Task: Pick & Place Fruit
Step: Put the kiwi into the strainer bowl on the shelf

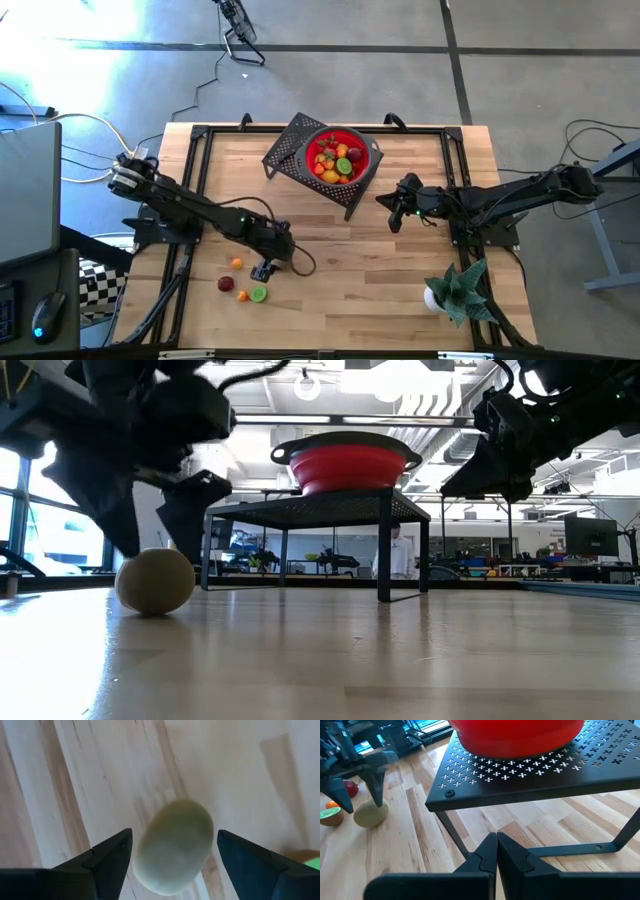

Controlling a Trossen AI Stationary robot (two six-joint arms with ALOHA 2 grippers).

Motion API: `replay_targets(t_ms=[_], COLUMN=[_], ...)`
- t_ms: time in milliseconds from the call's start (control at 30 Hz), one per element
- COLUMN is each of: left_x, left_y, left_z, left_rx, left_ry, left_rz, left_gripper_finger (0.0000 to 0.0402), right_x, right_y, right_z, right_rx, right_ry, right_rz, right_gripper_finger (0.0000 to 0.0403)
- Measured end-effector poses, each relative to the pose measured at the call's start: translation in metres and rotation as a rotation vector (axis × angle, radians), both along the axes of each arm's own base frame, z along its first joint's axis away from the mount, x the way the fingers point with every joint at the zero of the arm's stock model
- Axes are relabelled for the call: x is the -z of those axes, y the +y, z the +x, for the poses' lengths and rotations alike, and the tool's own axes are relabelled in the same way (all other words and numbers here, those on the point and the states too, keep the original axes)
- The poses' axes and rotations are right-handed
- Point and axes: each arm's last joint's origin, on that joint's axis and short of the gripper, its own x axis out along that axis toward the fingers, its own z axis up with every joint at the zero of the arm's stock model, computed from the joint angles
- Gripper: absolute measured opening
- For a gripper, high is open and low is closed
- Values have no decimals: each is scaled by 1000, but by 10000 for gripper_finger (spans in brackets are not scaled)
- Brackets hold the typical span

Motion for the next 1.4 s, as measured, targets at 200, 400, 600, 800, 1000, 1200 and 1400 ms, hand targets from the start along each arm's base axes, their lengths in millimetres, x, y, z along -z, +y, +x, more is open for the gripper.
replay_targets(t_ms=[200, 400, 600, 800, 1000, 1200, 1400], left_x=[15, 28, 32, 32, 32, 32, 32], left_y=[-1, -2, -2, -2, -2, -2, -3], left_z=[3, 6, 7, 7, 7, 7, 7], left_rx=[0, 5, 5, 5, 4, 4, 5], left_ry=[59, 108, 120, 118, 117, 117, 117], left_rz=[17, 21, 25, 25, 25, 25, 23], left_gripper_finger=[287, 287, 287, 287, 287, 287, 284], right_x=[0, 0, 0, 0, 0, 0, 0], right_y=[0, 0, 0, 0, 0, 0, 0], right_z=[0, 0, 0, 0, 0, 0, 0], right_rx=[0, 0, 0, 0, 0, 0, 0], right_ry=[0, 0, 0, 0, 0, 0, 0], right_rz=[0, 0, 0, 0, 0, 0, 0], right_gripper_finger=[2, 2, 2, 2, 2, 2, 3])
